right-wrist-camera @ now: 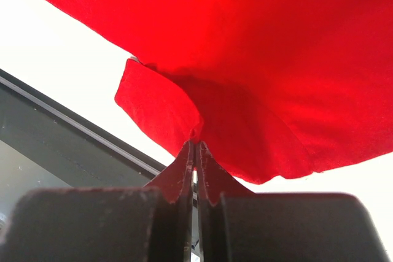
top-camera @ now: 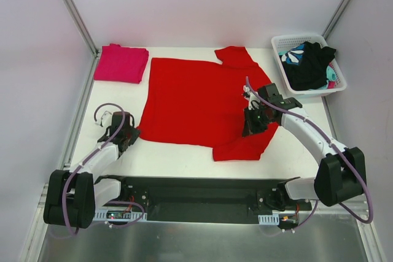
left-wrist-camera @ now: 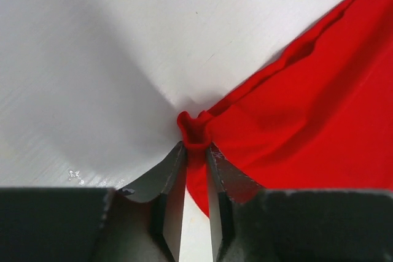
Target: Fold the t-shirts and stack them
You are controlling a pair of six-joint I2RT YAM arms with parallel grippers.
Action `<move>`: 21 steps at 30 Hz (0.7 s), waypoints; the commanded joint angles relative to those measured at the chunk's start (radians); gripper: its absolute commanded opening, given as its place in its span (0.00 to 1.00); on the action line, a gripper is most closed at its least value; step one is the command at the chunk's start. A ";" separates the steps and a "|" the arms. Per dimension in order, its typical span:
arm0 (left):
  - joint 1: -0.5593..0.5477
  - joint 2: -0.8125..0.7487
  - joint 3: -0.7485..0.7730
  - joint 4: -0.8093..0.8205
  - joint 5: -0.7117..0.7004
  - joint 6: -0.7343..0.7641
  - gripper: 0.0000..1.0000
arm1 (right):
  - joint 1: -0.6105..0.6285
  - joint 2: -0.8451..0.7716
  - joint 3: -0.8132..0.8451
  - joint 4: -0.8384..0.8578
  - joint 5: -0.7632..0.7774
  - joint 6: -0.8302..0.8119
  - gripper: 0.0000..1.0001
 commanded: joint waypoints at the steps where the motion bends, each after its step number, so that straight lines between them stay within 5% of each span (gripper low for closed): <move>1: 0.012 -0.040 -0.004 -0.031 0.014 0.003 0.07 | 0.002 -0.002 0.027 -0.014 -0.010 -0.006 0.01; 3: 0.012 -0.074 0.007 -0.079 0.005 0.008 0.00 | 0.000 -0.008 0.027 -0.014 0.004 0.000 0.01; 21: 0.012 -0.323 0.142 -0.386 -0.003 0.068 0.00 | -0.081 -0.241 0.162 -0.070 0.304 0.061 0.01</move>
